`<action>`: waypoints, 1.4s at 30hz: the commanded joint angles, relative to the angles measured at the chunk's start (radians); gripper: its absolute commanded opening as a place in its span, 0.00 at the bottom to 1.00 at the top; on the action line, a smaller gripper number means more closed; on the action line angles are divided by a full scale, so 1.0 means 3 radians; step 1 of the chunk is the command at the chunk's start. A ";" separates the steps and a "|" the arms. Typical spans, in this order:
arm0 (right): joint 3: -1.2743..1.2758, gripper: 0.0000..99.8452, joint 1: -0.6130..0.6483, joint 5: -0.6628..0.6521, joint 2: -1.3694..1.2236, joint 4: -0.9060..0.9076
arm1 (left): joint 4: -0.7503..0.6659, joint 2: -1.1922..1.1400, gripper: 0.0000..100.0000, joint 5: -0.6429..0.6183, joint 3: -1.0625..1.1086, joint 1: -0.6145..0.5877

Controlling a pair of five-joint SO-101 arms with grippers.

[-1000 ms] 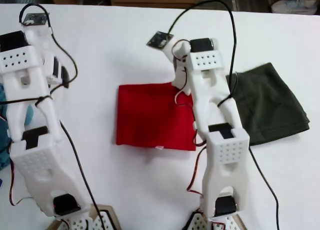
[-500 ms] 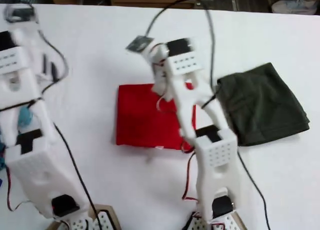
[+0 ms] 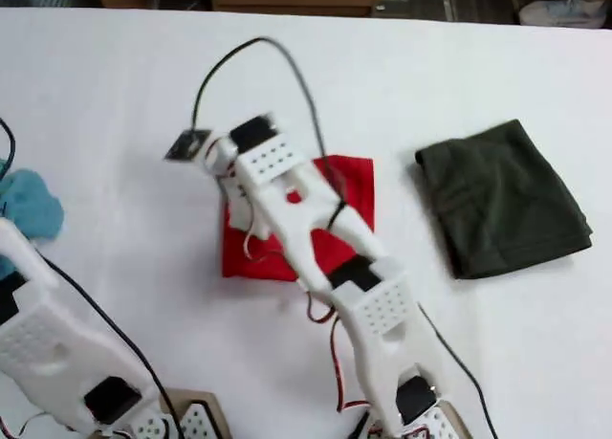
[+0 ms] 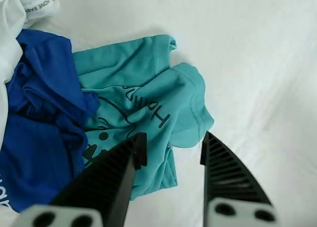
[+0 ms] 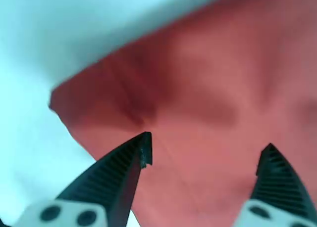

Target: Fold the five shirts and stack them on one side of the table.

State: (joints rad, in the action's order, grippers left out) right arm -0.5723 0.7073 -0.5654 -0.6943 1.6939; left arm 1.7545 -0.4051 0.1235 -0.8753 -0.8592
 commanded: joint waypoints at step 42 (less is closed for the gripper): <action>-0.2163 0.34 -0.0887 -0.2097 -0.1409 0.0084 | 0.0087 0.0225 0.20 0.0010 -0.0130 -0.0036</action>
State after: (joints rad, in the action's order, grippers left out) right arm -1.1462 0.4572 -1.1638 -1.0978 1.7139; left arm 1.7668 -0.4051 0.1235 -0.8753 -0.8623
